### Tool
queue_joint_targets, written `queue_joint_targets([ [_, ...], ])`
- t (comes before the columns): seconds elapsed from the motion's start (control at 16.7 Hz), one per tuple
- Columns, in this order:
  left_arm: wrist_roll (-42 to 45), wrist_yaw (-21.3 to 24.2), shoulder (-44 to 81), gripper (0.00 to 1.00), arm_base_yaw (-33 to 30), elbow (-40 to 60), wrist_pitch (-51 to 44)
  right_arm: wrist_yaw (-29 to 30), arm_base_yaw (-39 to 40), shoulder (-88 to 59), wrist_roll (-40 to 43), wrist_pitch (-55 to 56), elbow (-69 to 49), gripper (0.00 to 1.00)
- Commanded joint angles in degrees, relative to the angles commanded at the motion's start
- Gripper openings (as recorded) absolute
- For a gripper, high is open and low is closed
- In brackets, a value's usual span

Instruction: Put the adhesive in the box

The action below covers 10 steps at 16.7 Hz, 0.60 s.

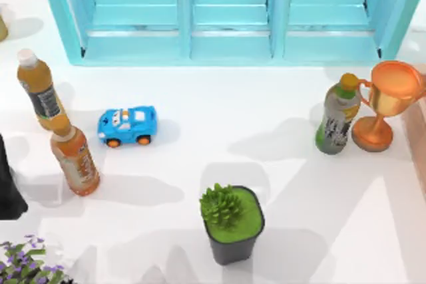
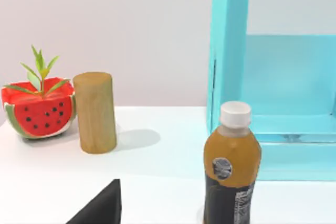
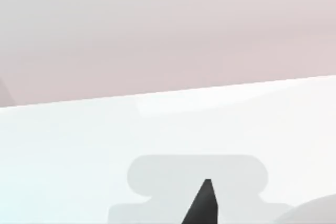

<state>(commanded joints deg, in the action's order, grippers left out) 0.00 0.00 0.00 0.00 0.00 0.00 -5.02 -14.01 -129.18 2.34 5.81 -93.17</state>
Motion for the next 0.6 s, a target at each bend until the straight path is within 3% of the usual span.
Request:
queue_joint_targets([
  [0.24, 0.0, 0.0, 0.0, 1.0, 0.0, 0.0, 0.0, -2.24, 3.08, -1.29, 2.55, 1.95, -0.78, 0.0],
  [0.6, 0.0, 0.0, 0.0, 1.0, 0.0, 0.0, 0.0, -3.12, 1.69, -0.29, 3.93, 0.17, -0.54, 0.0],
])
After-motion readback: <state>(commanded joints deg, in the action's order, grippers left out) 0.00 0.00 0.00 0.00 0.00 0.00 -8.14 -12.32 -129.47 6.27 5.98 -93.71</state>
